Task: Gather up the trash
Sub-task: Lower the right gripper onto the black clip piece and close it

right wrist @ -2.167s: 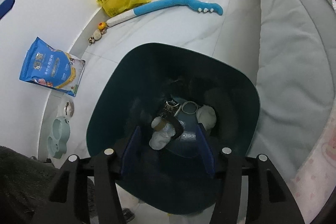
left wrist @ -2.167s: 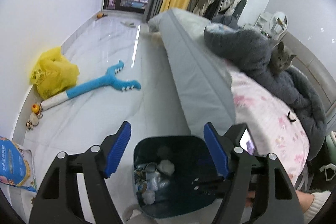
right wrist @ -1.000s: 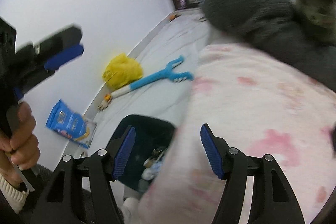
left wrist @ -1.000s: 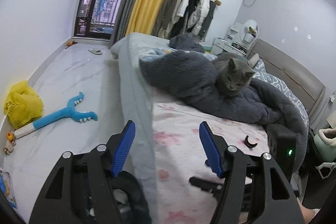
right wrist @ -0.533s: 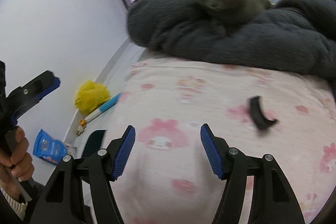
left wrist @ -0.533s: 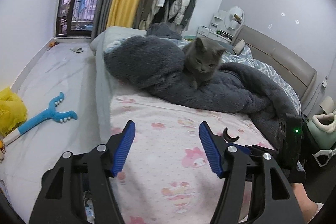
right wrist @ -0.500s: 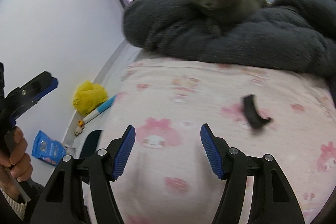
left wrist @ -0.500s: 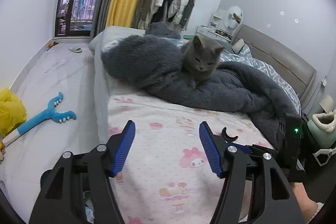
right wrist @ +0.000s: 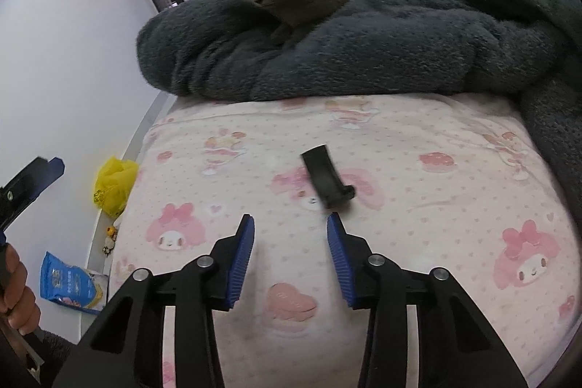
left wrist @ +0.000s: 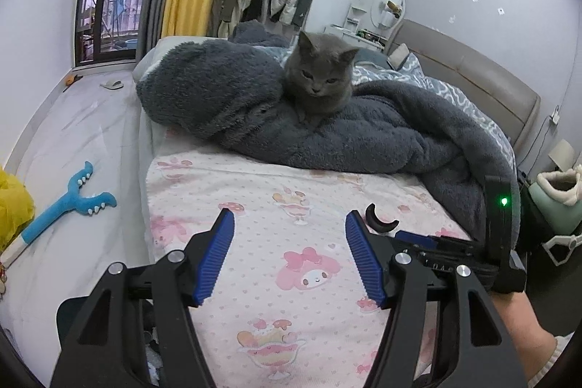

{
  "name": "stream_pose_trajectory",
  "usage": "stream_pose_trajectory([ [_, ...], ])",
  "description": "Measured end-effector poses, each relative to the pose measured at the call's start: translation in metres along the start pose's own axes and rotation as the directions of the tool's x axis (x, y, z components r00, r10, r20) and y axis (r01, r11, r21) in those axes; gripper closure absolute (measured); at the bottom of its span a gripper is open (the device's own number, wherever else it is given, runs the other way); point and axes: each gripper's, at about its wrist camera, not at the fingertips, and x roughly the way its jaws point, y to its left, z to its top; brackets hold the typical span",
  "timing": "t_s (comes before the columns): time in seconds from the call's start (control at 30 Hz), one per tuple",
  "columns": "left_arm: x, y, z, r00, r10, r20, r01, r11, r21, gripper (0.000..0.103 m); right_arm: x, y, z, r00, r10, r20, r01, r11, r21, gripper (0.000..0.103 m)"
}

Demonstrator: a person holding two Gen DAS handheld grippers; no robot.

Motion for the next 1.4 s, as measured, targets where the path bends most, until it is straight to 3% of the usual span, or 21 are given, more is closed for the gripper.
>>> stream_pose_trajectory([
  [0.2,0.017,-0.004,0.005,1.000,-0.007,-0.029,0.007,1.000,0.004,0.037,0.007,-0.017,0.007,1.000,-0.023,-0.010,0.023,0.999,0.034,0.067],
  [0.4,0.035,-0.013,0.008,0.998,-0.023,-0.057,0.025,0.999,0.038,0.036,0.015,-0.026,0.014,0.999,-0.033,-0.022,0.034,0.999,0.039,0.081],
  [0.8,0.082,-0.037,0.011,0.987,-0.075,-0.141,0.087,0.993,0.075,0.035,0.020,-0.040,0.026,0.999,-0.016,-0.031,0.017,1.000,0.005,0.084],
  [1.0,0.113,-0.046,0.009,0.959,-0.182,-0.217,0.191,0.981,0.020,0.040,0.019,-0.037,0.030,0.999,0.038,-0.031,-0.040,0.997,-0.068,0.084],
  [1.17,0.146,-0.043,0.003,0.911,-0.286,-0.296,0.264,0.958,-0.115,0.052,0.018,-0.031,0.026,0.998,0.033,-0.049,-0.041,0.986,-0.161,0.085],
  [1.4,0.165,-0.045,0.001,0.884,-0.336,-0.326,0.287,0.939,-0.189,0.059,0.012,-0.024,0.022,0.999,0.008,-0.033,-0.017,0.963,-0.267,0.086],
])
